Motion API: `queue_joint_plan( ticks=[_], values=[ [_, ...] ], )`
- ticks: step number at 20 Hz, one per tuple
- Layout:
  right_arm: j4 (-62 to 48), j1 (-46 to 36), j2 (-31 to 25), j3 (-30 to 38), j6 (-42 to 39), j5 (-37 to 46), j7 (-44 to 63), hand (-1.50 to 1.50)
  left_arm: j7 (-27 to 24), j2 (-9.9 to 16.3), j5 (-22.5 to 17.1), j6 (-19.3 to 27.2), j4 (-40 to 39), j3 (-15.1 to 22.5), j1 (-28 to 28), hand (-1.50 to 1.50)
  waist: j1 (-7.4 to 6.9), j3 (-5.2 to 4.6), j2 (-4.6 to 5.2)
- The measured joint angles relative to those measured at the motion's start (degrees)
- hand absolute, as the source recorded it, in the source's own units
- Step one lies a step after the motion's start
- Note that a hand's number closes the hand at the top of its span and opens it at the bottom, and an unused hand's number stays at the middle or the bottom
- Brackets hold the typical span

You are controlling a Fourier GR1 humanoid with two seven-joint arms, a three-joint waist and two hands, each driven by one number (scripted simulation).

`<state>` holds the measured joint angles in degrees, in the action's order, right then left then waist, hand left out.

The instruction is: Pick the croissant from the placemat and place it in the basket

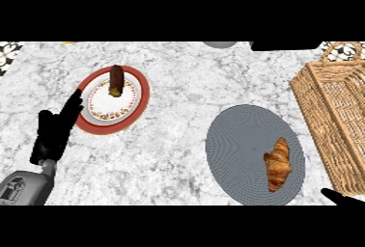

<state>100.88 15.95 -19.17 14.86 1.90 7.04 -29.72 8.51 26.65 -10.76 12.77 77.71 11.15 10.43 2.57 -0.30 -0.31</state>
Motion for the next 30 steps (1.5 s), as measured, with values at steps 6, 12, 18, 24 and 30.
queue_joint_plan(
  ticks=[6, 12, 18, 24, 30],
  values=[
    [9.33, 10.7, -11.73, 0.53, -10.61, 3.76, 9.88, -1.5, 0.61, -0.8, 0.37, 0.11, -0.03, 0.23, 0.4, 0.0, -0.37, 0.03, 0.09],
    [19.62, 17.13, -15.3, 3.4, -20.36, 0.02, 18.12, -1.5, 1.96, -1.93, 1.67, -0.21, 0.37, 0.12, 1.69, 0.0, -1.35, 0.17, 0.16],
    [22.83, 17.6, -11.69, 6.68, -25.42, -0.63, 21.61, -1.5, 3.0, -2.96, 3.07, -2.15, 0.42, -1.72, 2.29, 0.0, -1.94, 0.25, 0.22],
    [22.51, 15.33, -5.34, 6.08, -23.98, 4.75, 22.18, -1.5, 3.44, -4.42, 4.91, -2.9, 1.1, -2.79, 1.9, 0.0, -2.18, 0.29, 0.25],
    [19.44, 12.05, -0.38, 4.7, -22.81, 11.33, 21.41, -1.5, 4.11, -5.62, 6.39, -4.49, 1.35, -4.54, 2.02, 0.0, -2.32, 0.3, 0.27]
  ],
)
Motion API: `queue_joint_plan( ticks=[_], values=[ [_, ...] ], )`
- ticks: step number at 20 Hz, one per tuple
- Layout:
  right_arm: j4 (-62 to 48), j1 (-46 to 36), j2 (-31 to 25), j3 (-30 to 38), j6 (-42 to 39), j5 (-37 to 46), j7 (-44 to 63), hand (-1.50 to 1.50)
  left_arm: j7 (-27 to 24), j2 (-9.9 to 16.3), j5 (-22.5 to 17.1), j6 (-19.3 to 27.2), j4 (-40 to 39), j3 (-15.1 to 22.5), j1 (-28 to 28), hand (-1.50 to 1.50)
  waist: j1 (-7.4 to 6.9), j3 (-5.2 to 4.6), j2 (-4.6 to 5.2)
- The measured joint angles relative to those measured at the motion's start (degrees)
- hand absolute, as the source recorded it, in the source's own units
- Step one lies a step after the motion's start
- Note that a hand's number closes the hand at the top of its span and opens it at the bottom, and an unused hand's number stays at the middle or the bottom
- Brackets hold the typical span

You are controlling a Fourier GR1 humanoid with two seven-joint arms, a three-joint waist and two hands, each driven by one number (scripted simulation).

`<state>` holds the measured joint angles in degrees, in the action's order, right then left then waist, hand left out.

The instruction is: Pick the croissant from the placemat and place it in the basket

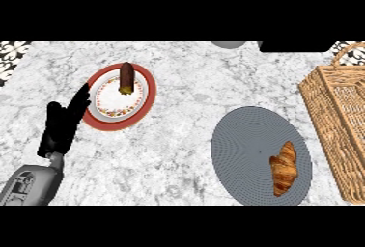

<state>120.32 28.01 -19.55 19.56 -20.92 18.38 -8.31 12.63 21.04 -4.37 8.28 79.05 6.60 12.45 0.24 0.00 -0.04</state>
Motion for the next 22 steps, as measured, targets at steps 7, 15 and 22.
queue_joint_plan(
  ticks=[7, 15, 22],
  values=[
    [-7.09, -4.82, 3.62, -2.9, 0.7, 6.39, -2.64, -1.5, -0.32, -1.88, 2.21, -1.69, -0.07, -1.47, -0.57, 0.0, -0.11, 0.02, 0.01],
    [-13.6, -10.39, 7.39, -6.36, 3.74, 13.18, -3.76, -1.5, -0.39, -3.03, 3.87, -4.26, 0.9, -3.98, -1.61, 0.0, -0.18, 0.01, 0.02],
    [-20.07, -15.06, 9.42, -8.11, 6.78, 16.76, -5.25, -1.5, -0.3, -5.08, 6.17, -5.07, -0.83, -5.79, -0.01, 0.0, -0.11, 0.01, 0.04]
  ],
)
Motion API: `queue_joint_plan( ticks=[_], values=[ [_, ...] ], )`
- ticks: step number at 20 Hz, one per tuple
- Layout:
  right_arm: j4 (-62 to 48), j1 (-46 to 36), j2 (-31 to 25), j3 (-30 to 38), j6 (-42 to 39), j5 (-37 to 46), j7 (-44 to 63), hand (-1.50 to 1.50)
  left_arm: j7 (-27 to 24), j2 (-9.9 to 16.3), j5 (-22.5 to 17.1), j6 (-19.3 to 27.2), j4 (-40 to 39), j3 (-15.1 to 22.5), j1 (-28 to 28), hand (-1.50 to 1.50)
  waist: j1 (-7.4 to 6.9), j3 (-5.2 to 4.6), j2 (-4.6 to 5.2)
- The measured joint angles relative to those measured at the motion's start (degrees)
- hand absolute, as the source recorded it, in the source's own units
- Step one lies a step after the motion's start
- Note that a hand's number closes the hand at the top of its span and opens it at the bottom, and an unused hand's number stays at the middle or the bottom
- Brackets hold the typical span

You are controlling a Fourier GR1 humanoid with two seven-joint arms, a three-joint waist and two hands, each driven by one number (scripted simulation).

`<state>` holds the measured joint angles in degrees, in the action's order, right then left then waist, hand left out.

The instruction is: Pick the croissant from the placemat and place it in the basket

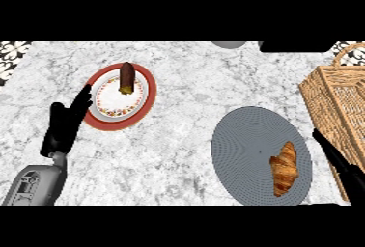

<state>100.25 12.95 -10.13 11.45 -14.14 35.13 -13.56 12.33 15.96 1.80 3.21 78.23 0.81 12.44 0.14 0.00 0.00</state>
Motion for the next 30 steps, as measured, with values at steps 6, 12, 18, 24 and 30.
queue_joint_plan(
  ticks=[6, 12, 18, 24, 30],
  values=[
    [-0.54, -0.48, 1.41, -1.52, 0.77, 1.92, 0.82, -1.5, -0.59, -1.65, 1.82, -0.81, 0.07, -1.07, -0.62, 0.0, 0.0, -0.01, -0.02],
    [-3.98, -3.95, 1.58, -1.95, 0.68, 2.74, 2.59, -1.5, 0.77, -2.38, 2.65, -2.1, 2.58, -2.08, -1.3, 0.0, -0.08, 0.01, -0.02],
    [-6.4, -3.03, 1.76, -2.7, 1.28, 3.45, 1.26, -1.5, 1.46, -3.18, 3.87, -2.71, 2.07, -3.33, -0.31, 0.0, -0.01, 0.0, -0.02],
    [-11.86, -5.31, 2.3, -3.01, 4.09, 4.26, -0.28, -1.5, 1.35, -3.66, 4.45, -3.76, 1.73, -4.42, -0.03, 0.0, -0.05, 0.0, -0.02],
    [-13.09, -6.08, 2.5, -5.16, 6.2, 6.57, -0.8, 1.5, 1.36, -4.28, 4.86, -4.37, 2.48, -4.86, -0.57, 0.0, 0.0, -0.07, -0.06]
  ],
)
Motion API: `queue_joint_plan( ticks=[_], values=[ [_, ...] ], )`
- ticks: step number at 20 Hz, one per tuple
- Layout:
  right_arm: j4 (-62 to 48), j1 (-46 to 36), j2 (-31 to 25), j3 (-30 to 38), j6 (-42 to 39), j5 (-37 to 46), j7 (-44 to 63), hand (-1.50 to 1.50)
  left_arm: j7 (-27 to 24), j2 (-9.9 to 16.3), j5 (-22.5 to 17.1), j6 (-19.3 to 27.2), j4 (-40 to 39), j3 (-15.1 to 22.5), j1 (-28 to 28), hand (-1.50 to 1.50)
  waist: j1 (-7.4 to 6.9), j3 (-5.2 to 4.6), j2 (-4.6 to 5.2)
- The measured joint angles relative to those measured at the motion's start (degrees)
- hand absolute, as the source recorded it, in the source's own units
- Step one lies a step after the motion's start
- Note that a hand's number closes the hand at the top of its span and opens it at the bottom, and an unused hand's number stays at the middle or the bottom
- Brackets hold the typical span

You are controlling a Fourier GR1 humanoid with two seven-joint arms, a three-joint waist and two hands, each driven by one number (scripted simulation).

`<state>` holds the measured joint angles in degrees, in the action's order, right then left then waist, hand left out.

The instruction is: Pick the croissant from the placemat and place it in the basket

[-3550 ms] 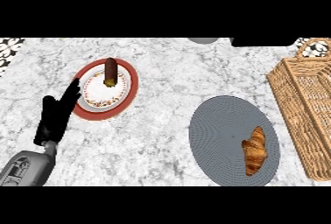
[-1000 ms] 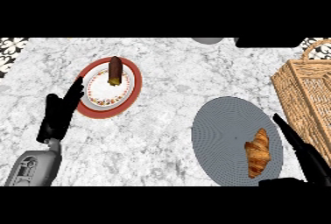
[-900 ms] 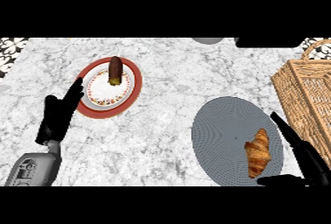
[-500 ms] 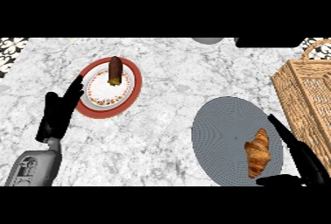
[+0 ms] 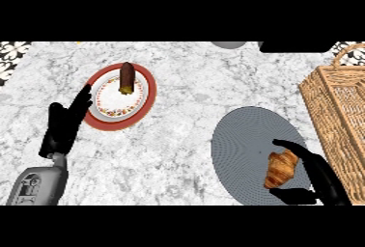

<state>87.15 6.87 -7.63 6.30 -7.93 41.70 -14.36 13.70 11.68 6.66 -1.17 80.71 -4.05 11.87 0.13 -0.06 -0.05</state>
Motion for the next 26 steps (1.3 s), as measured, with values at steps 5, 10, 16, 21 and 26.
queue_joint_plan(
  ticks=[5, 10, 16, 21, 26],
  values=[
    [-3.29, -1.46, -1.32, -0.3, 5.65, 3.84, -4.16, 1.5, -0.79, 0.08, 0.21, -0.5, -0.82, -0.51, 0.05, 0.0, -0.1, -0.2, -0.15],
    [-2.91, -6.04, -2.18, -5.53, 3.47, 16.5, 8.41, 1.5, -1.08, -0.5, 0.71, -0.43, -0.77, 0.21, 0.31, 0.0, -0.82, -0.95, -0.34],
    [-4.23, -14.25, 1.59, -14.58, -5.73, 31.17, 26.37, 1.5, -0.46, -1.09, 1.23, -0.04, -1.34, 0.68, 1.33, 0.0, -1.24, -1.08, -0.34],
    [-6.23, -19.72, 5.39, -19.75, -7.08, 36.71, 33.79, 1.5, -1.11, 0.03, 0.51, -1.11, -1.25, -0.56, 0.43, 0.0, -0.74, -0.41, -0.12],
    [0.35, -21.13, 6.95, -20.96, -6.53, 27.56, 38.91, 1.5, -1.42, -0.41, 0.9, -0.5, -2.05, -0.69, 0.4, 0.0, -0.31, -0.06, -0.08]
  ],
)
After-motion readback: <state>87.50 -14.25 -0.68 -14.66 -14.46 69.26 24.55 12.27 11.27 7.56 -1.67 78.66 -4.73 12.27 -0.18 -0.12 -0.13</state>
